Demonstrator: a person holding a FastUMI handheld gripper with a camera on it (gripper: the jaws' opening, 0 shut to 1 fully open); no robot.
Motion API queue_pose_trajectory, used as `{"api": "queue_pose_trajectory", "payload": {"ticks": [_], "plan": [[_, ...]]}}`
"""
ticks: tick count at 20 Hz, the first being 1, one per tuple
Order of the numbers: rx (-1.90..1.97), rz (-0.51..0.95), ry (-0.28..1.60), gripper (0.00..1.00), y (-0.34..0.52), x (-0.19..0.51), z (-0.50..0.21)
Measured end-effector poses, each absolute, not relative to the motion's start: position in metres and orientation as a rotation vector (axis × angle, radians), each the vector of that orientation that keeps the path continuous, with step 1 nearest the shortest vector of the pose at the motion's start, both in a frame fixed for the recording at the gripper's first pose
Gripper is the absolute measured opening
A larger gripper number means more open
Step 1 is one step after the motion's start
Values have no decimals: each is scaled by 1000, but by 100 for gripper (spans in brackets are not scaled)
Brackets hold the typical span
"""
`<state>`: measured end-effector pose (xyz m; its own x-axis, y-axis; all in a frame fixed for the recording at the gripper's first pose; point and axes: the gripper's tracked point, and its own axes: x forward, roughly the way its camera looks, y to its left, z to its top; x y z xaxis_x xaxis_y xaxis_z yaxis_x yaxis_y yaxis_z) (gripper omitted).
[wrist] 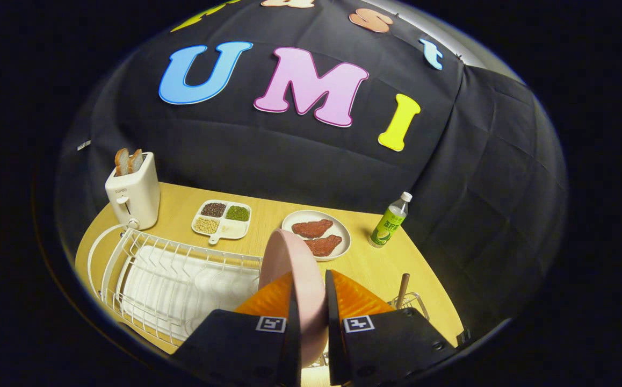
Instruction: Take the plate from the dish rack, then take the spoon from the basket and place it into the plate.
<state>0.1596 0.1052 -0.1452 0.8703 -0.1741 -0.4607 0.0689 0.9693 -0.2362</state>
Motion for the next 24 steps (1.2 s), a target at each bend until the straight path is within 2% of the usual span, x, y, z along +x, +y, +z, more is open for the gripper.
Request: {"api": "queue_pose_trajectory", "payload": {"ticks": [4,6,10,16,24], "plan": [[-185,-139,476,23,90,162,-133],[-112,-98,506,20,94,154,-135],[-63,10,526,19,92,137,-135],[76,138,580,19,90,79,-139],[193,253,744,19,84,-17,-202]]}}
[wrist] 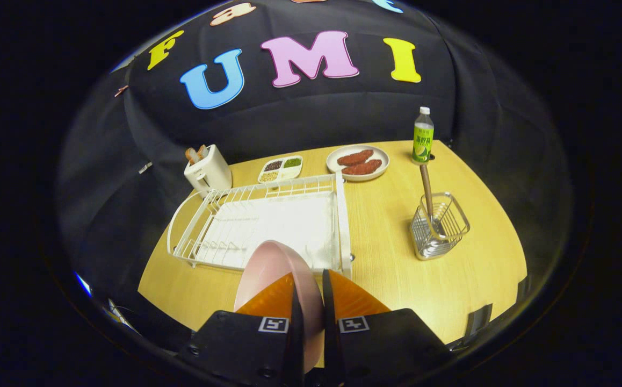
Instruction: Take the plate from the dish rack, then take the spoon from the basket and place it into the plate.
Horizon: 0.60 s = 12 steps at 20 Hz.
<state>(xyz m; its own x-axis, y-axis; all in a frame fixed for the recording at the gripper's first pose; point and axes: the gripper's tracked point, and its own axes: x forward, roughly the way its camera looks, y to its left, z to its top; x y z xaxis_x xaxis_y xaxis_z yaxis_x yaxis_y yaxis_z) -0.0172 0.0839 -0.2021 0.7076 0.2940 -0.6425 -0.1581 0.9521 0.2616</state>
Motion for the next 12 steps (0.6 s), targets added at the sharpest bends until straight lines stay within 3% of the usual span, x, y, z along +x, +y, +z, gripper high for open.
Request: {"api": "queue_pose_trajectory", "payload": {"ticks": [12], "plan": [[428,238,880,20,81,-30,-300]]}}
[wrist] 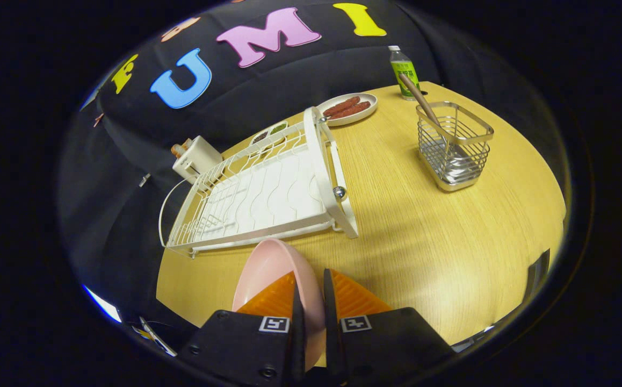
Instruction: Take the plate from the dish rack, then take the spoon from the basket and place it into the plate.
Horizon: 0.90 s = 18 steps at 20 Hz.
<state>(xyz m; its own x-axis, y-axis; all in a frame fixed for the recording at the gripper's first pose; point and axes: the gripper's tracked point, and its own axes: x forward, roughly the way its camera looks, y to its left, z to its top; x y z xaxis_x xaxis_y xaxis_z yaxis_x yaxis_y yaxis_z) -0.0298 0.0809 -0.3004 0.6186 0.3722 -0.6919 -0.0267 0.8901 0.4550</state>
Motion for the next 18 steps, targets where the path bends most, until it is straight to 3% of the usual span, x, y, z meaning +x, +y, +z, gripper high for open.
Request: {"api": "queue_pose_trajectory", "payload": {"ticks": [3,5,6,7,8,10,18], "plan": [[402,204,896,21,66,-27,-310],[392,210,898,36,58,-29,-305],[378,212,885,54,51,-29,-299],[356,215,858,64,43,-25,-289],[324,216,830,83,34,-21,-281],[259,221,770,99,13,-16,-261],[58,249,427,98,-59,45,-151]]}}
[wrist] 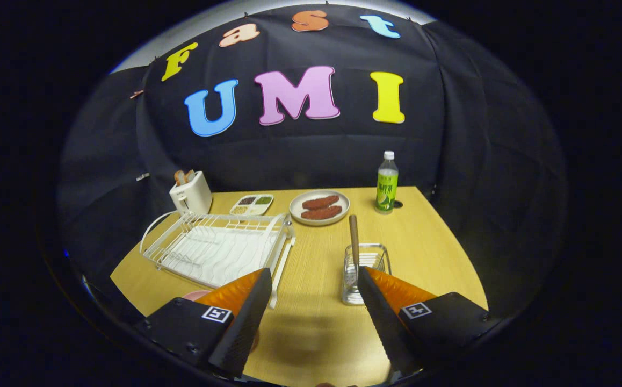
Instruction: Take the plate from the dish rack, then take the spoon from the basket and place it into the plate.
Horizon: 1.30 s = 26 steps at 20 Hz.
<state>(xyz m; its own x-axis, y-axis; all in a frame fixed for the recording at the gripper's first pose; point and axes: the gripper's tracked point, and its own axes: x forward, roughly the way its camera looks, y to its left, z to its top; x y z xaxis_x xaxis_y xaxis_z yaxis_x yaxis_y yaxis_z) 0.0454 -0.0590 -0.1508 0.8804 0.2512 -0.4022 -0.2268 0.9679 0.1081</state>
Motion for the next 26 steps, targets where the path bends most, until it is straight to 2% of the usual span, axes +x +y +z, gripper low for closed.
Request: {"api": "queue_pose_trajectory", "payload": {"ticks": [4,9,19,21,23,24,26], "plan": [[9,258,365,98,-81,86,-140],[-28,273,361,98,-95,140,-164],[-20,311,458,97,-72,207,-232],[-24,288,490,91,-76,214,-241],[-17,279,501,80,-74,219,-244],[-18,278,514,70,-73,221,-248],[-27,283,552,56,-72,219,-258]]}}
